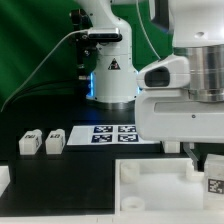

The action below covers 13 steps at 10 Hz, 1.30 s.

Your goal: Assemble one leg

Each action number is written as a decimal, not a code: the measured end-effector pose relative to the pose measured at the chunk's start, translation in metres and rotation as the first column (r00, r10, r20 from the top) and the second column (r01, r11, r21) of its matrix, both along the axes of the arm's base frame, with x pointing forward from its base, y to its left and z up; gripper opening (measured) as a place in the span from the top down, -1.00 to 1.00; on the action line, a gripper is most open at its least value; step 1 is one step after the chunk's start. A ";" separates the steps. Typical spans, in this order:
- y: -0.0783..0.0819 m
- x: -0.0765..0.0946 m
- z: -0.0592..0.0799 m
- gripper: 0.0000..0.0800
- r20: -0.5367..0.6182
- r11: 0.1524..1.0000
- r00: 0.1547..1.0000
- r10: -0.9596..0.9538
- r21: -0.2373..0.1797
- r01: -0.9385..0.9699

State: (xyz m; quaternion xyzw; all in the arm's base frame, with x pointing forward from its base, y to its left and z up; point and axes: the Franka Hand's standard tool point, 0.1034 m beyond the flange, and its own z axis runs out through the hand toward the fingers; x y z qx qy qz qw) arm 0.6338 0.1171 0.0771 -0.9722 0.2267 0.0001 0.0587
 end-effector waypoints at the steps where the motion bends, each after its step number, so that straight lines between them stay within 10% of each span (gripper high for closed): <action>1: 0.000 0.000 0.000 0.26 -0.025 0.982 0.981 -0.191 0.007 0.191; 4: -0.001 -0.001 0.000 0.26 -0.129 0.734 0.731 -0.670 0.029 0.678; 8: 0.002 -0.002 -0.001 0.26 -0.185 0.511 0.503 -0.844 0.002 0.859; 13: 0.008 -0.004 -0.001 -0.58 -0.120 0.800 0.797 -0.592 0.037 0.599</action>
Offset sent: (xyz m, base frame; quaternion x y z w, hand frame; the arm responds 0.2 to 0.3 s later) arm 0.0295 0.0139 0.0086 0.1590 -0.0021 0.4975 0.8528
